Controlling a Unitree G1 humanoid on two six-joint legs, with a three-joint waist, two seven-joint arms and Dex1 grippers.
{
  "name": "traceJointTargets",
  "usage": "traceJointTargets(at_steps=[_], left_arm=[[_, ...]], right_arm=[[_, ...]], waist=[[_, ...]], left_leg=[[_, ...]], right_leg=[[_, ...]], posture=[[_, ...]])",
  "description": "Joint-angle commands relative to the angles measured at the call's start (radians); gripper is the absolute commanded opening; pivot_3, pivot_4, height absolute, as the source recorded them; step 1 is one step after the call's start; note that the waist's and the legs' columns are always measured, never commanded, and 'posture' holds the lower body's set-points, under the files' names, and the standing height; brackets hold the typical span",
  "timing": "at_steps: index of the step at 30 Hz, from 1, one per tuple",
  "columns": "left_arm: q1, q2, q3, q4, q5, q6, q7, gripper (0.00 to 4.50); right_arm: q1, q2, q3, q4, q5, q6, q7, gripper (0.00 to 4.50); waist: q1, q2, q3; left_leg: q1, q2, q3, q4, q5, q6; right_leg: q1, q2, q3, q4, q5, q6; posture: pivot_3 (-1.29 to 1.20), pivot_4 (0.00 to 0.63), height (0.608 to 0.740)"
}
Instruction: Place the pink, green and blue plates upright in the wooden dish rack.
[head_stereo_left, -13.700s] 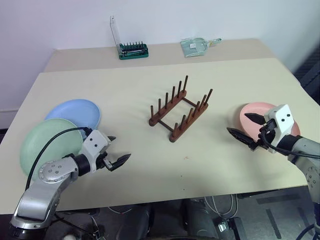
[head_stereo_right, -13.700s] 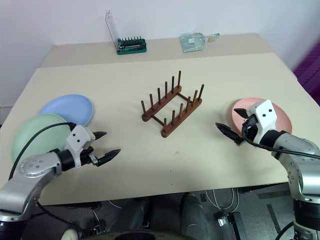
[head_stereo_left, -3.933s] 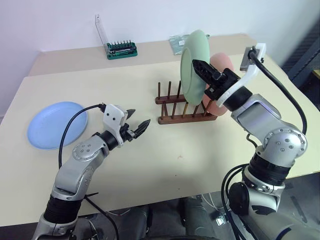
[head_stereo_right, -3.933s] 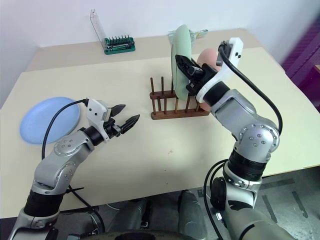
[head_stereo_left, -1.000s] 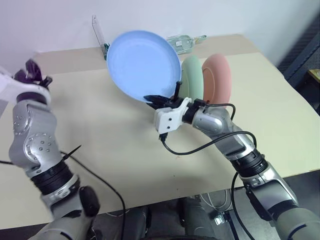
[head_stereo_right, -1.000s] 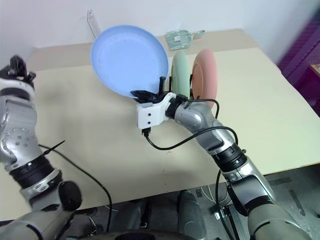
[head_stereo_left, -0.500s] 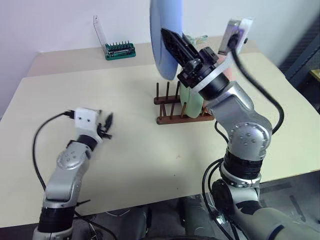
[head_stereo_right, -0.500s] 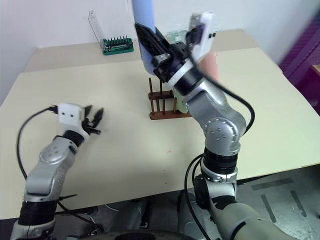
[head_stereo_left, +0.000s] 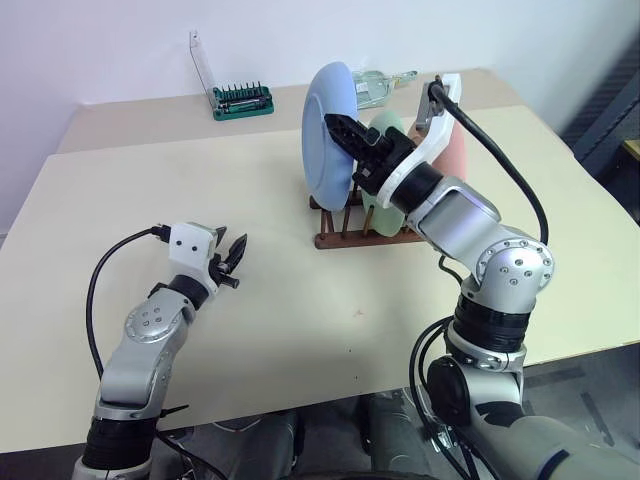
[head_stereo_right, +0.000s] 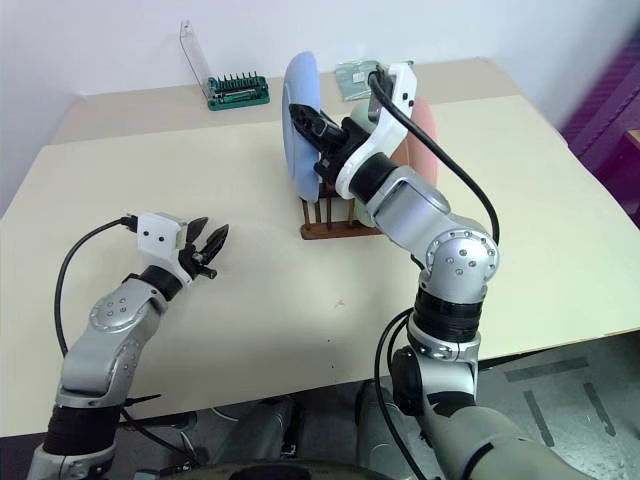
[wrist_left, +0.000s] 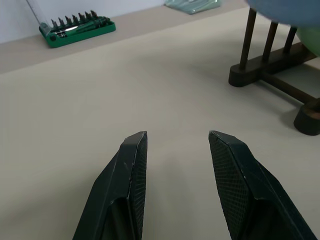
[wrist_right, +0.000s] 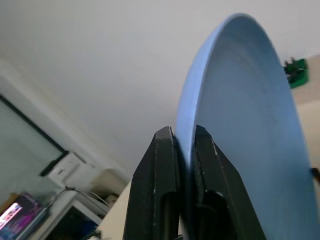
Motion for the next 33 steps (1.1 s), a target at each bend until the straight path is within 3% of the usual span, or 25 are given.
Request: traceJointTargets(at_steps=[1, 7, 17, 28, 31, 33], left_arm=[[-0.007, -0.001, 0.027, -0.041, 0.002, -0.009, -0.002, 1.95], [0.005, -0.008, 0.02, -0.047, 0.008, -0.011, 0.001, 1.95], [-0.005, -0.009, 0.013, -0.035, 0.009, -0.012, -0.009, 1.95], [-0.004, -0.015, 0.011, -0.038, 0.015, -0.011, -0.012, 1.95], [0.001, -0.018, 0.013, -0.044, 0.018, -0.009, -0.011, 2.02], [0.004, -0.02, 0.015, -0.048, 0.021, -0.008, -0.01, 2.02]], right_arm=[[-0.021, -0.014, 0.008, -0.003, 0.004, -0.018, -0.004, 0.0], [-0.061, -0.031, -0.002, -0.056, 0.081, -0.048, 0.008, 0.0], [-0.051, -0.032, 0.012, -0.076, 0.098, -0.093, -0.093, 0.0], [0.0, -0.054, 0.06, 0.058, 0.023, -0.07, -0.137, 0.0], [-0.028, -0.101, 0.099, 0.045, -0.057, -0.093, -0.036, 1.06], [-0.044, -0.167, 0.163, 0.004, -0.16, -0.119, 0.072, 1.99]], waist=[[0.0, 0.0, 0.0], [0.0, 0.0, 0.0], [-0.001, 0.0, 0.0], [0.0, 0.0, 0.0], [0.0, 0.0, 0.0], [0.0, 0.001, 0.0]], left_leg=[[0.0, 0.0, 0.0, 0.0, 0.0, 0.0], [0.0, 0.0, 0.0, 0.0, 0.0, 0.0], [0.0, 0.0, 0.0, 0.0, 0.0, 0.0], [0.0, 0.0, 0.0, 0.0, 0.0, 0.0], [-0.001, 0.0, 0.0, 0.0, 0.0, 0.0], [-0.001, 0.0, 0.001, 0.0, 0.0, 0.001]], right_leg=[[0.0, 0.0, 0.0, 0.0, 0.0, 0.0], [0.0, 0.0, 0.0, 0.0, 0.0, 0.0], [0.0, 0.0, 0.0, 0.0, 0.0, 0.0], [0.0, 0.0, 0.0, 0.0, 0.0, 0.0], [0.0, 0.0, 0.0, 0.0, 0.0, 0.0], [0.0, 0.0, 0.0, -0.001, 0.0, 0.0]], posture=[[0.0, 0.15, 0.74], [0.0, 0.15, 0.74], [0.0, 0.15, 0.74], [0.0, 0.15, 0.74], [0.0, 0.15, 0.74], [0.0, 0.15, 0.74]])
